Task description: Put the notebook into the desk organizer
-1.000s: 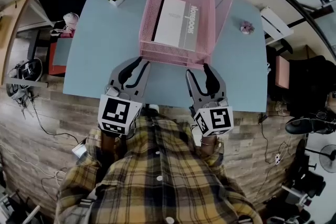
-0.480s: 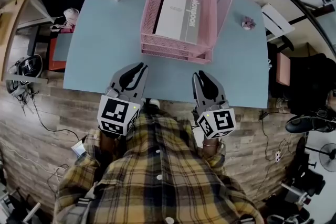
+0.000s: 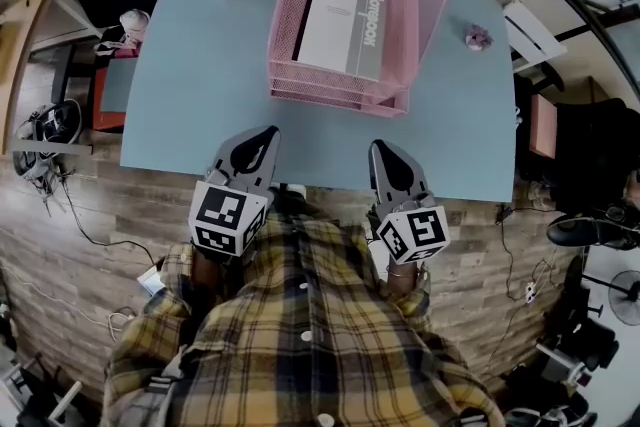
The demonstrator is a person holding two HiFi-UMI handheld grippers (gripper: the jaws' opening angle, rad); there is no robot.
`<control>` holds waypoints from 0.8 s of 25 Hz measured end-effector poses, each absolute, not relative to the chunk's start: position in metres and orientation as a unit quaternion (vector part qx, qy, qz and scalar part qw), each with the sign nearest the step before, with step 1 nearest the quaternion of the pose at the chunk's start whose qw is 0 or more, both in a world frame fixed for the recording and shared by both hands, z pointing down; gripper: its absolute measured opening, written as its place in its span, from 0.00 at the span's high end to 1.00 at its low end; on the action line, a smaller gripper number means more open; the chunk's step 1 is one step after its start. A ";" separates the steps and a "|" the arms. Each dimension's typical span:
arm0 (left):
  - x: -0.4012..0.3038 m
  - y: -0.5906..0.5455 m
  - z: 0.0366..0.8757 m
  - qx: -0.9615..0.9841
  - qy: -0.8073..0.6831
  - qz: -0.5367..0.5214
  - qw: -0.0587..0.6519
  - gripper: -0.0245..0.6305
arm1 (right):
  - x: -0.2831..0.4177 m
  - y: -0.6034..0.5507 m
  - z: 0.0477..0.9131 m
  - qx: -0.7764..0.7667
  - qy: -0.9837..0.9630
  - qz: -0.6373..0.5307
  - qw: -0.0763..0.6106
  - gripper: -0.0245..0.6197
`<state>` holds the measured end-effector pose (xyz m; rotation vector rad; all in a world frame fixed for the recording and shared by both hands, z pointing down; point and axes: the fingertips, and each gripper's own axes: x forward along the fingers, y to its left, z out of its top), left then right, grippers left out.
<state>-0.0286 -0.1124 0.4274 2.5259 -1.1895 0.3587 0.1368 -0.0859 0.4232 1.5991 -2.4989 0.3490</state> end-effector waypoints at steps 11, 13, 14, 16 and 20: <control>-0.028 -0.114 0.441 0.885 -0.412 0.132 0.172 0.98 | 0.139 -0.089 0.435 0.528 -0.836 0.130 0.071 0.96; -0.029 -0.115 0.442 0.885 -0.413 0.132 0.172 0.98 | 0.139 -0.090 0.436 0.528 -0.836 0.128 0.073 0.96; -0.029 -0.115 0.442 0.884 -0.413 0.132 0.173 0.98 | 0.138 -0.091 0.435 0.529 -0.836 0.127 0.074 0.96; -0.029 -0.116 0.443 0.884 -0.413 0.132 0.173 0.98 | 0.138 -0.091 0.435 0.530 -0.835 0.125 0.076 0.96; -0.027 -0.117 0.443 0.885 -0.411 0.134 0.174 0.98 | 0.139 -0.091 0.435 0.534 -0.833 0.121 0.083 0.96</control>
